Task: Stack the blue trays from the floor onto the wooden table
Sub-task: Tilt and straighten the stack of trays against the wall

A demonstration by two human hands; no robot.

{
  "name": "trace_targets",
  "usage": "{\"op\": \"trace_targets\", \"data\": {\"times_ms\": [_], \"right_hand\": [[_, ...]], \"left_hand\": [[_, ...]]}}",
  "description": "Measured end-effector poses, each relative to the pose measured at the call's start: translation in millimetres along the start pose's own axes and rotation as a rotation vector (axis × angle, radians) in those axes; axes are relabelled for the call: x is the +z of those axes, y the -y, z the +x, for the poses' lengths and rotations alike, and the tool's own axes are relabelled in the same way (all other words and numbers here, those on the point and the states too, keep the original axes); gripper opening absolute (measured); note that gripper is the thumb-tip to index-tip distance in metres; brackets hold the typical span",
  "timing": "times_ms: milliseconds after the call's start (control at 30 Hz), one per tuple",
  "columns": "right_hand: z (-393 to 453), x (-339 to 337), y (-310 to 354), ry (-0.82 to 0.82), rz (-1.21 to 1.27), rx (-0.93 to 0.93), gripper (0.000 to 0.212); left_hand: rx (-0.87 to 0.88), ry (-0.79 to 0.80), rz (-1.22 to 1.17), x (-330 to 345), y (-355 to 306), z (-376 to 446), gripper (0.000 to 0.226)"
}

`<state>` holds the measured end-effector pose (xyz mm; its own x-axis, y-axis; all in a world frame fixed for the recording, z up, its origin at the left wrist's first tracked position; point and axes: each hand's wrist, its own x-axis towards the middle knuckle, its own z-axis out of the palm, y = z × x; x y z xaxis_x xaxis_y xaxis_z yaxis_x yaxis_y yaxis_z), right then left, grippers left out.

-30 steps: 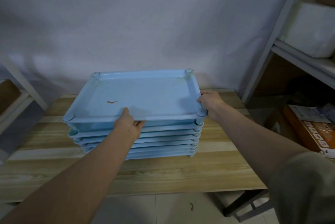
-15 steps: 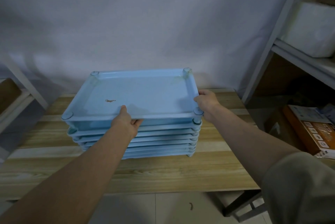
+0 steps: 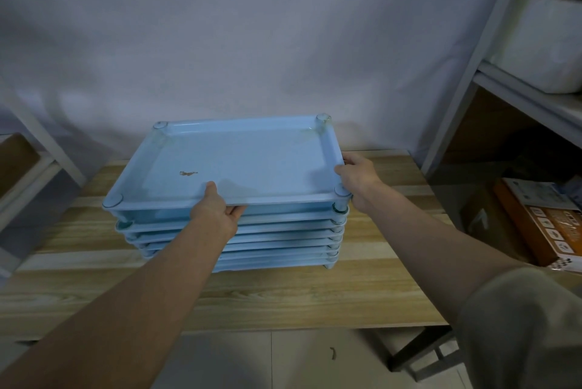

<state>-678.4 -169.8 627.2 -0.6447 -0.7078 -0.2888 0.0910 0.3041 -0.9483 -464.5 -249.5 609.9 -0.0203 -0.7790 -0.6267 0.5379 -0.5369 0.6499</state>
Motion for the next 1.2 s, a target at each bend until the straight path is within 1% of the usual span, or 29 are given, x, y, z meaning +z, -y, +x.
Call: {"op": "trace_targets", "data": {"times_ms": [167, 333, 433, 567, 700, 800, 867, 900, 967, 1000, 1067, 1133, 1200], "right_hand": [[1, 3, -1, -0.011, -0.023, -0.019, 0.035], [0, 8, -12, -0.024, -0.099, -0.117, 0.034], [-1, 12, -16, -0.032, -0.189, -0.191, 0.033], [-4, 13, -19, -0.064, -0.244, -0.159, 0.033], [-5, 10, -21, -0.010, -0.196, -0.161, 0.034], [-5, 10, -25, -0.020, -0.219, -0.162, 0.044], [-3, 11, -26, -0.053, -0.322, -0.184, 0.044], [-3, 12, -24, -0.077, -0.421, -0.187, 0.043], [-5, 15, -21, -0.182, -0.715, -0.204, 0.041], [-8, 17, -19, -0.248, -0.837, -0.256, 0.042], [-16, 28, -17, -0.317, -0.933, -0.449, 0.048], [-23, 47, -13, -0.286, -0.947, -0.654, 0.054], [-32, 75, -9, -0.184, -0.976, -0.825, 0.054]], "left_hand": [[0.006, 0.004, 0.001, -1, 0, 0, 0.028], [0.014, 0.014, 0.002, -2, 0, -1, 0.027], [0.024, 0.010, 0.006, -4, 0, 1, 0.028], [0.029, 0.004, 0.022, -6, 2, 3, 0.028], [0.014, 0.012, 0.016, -8, 2, 3, 0.028], [0.006, 0.020, 0.015, -10, 5, 1, 0.028], [0.009, 0.030, 0.015, -11, 5, 0, 0.025], [0.008, 0.040, 0.021, -12, 5, 0, 0.024], [-0.010, 0.075, 0.050, -15, 2, -1, 0.026], [-0.026, 0.098, 0.065, -18, 0, -3, 0.029], [-0.054, 0.148, 0.075, -26, -6, -5, 0.032], [-0.052, 0.191, 0.099, -39, -16, -7, 0.035], [-0.027, 0.190, 0.188, -58, -29, -5, 0.043]]}}
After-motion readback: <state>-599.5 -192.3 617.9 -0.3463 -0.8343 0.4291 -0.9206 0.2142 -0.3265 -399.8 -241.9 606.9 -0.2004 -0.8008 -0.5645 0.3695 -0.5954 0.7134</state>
